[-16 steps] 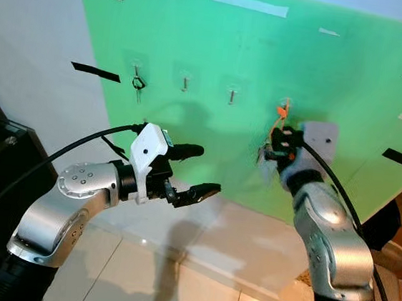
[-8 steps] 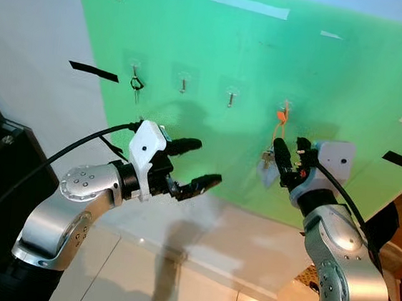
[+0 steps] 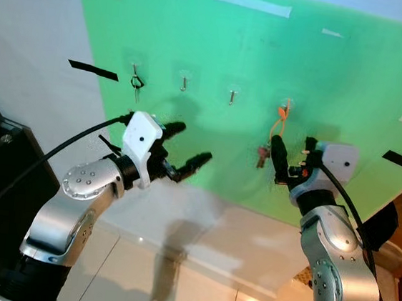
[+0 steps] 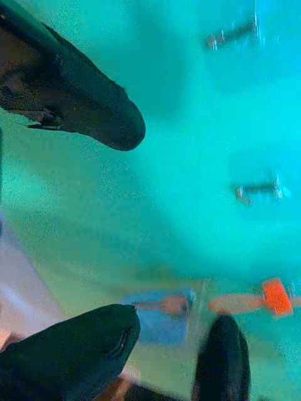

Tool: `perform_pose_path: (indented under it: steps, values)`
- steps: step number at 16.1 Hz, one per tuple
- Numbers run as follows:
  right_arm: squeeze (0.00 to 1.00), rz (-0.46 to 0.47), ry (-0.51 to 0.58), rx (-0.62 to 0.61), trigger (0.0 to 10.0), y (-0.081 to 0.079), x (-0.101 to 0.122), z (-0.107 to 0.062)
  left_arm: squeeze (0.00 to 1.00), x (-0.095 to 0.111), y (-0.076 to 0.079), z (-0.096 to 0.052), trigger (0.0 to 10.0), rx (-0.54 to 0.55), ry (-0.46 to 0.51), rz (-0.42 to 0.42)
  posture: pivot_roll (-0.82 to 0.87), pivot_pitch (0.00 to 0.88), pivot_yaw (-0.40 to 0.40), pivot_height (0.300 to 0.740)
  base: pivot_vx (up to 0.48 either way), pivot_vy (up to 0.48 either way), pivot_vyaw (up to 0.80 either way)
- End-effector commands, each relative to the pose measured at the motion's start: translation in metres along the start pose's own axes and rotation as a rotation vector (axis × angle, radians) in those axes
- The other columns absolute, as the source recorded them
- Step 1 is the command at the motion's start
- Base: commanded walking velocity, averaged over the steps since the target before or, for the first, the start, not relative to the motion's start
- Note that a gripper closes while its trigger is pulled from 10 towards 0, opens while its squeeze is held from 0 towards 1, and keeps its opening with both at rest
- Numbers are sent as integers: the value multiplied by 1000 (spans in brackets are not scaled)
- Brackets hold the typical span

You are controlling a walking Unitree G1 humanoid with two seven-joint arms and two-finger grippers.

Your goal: Hang keys on a hook

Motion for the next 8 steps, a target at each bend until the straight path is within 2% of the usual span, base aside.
perform_pose_path:
  steps: [1, 3, 4, 8]
  values:
    - [1000, -4, 27, 41, 10000, -5, 6, -3, 0, -5, -9, -4, 10000, 65, -35, 26, 4, 0, -11, 740, 0, 0, 0]
    - [1000, -54, 12, 55, 10000, -5, 1, -8, 0, -14, -13, -11, 10000, 128, -80, 65, -1, 0, -9, 740, 0, 0, 800]
    - [1000, -37, -3, 33, 10000, -2, -5, -13, 0, -25, -15, -18, 10000, 203, -140, 85, -10, 0, -4, 740, 0, 0, 800]
    - [1000, 7, -53, -5, 10000, 7, -15, -22, 0, -34, -18, -23, 10000, 331, -183, 106, -33, 0, 21, 740, 0, 0, 800]
Point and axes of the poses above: a point about 5 cm out from each wrist's last joint towards the gripper, its own z axis pointing out of the wrist towards the gripper, its own x axis along the axis of the wrist's last joint, y = z × x, the point moved 3 cm from there along z, pointing out of the wrist towards the gripper, and after that the axes turned 15 degrees about z, right-handed, at the moved point
